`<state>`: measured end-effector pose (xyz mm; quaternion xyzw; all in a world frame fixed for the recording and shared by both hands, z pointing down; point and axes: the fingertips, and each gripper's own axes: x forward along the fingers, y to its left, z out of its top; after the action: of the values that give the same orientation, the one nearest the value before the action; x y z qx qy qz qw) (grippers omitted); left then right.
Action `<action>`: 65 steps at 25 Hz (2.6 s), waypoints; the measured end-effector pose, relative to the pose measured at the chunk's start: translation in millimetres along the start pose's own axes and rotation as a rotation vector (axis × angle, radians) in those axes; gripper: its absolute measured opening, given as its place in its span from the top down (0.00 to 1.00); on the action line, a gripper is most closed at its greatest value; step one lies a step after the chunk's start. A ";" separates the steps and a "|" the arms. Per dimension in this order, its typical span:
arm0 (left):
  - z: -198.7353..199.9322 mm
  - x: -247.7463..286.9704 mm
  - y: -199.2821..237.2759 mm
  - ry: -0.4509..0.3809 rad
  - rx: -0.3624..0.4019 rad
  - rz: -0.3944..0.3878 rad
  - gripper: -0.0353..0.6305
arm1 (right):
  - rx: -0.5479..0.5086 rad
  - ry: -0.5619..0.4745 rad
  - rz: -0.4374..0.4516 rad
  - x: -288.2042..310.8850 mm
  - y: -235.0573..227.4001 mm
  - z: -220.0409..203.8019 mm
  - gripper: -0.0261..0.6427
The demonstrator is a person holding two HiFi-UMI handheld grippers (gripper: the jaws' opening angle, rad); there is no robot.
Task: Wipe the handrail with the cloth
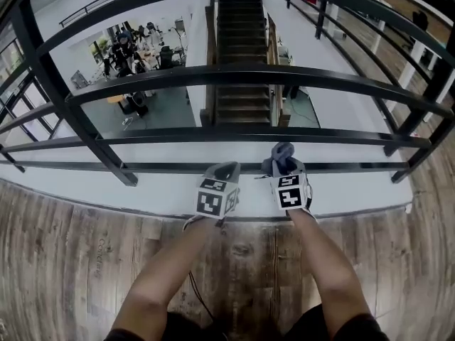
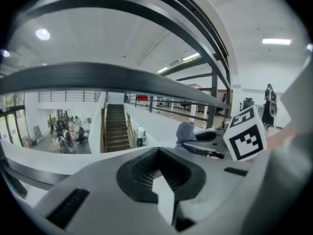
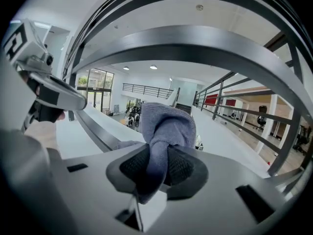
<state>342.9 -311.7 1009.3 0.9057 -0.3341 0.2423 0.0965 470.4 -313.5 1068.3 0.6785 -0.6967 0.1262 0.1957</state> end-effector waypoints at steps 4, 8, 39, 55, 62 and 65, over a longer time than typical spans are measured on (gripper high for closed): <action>1.9 28.3 -55.4 0.004 0.013 -0.076 0.95 | 0.018 -0.023 -0.032 -19.1 -53.5 -23.2 0.82; 10.4 48.2 -90.0 -0.010 0.052 -0.041 0.95 | 0.058 -0.035 -0.063 -39.1 -103.7 -42.9 0.82; 32.7 229.4 -393.5 -0.015 0.029 -0.207 0.95 | 0.258 -0.017 -0.374 -159.2 -511.4 -201.5 0.82; 17.3 229.8 -400.0 -0.003 0.045 -0.229 0.95 | 0.307 0.013 -0.440 -175.7 -571.5 -226.1 0.82; 170.3 122.6 -357.9 -0.044 -0.005 -0.187 0.95 | 0.307 -0.073 -0.367 -267.5 -519.7 -40.3 0.82; 176.7 82.0 -337.4 -0.053 0.036 -0.190 0.95 | 0.292 -0.098 -0.325 -294.9 -449.2 3.3 0.82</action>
<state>683.1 -161.3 893.5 0.9409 -0.2450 0.2140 0.0940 917.7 -72.0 894.2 0.8083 -0.5612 0.1593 0.0791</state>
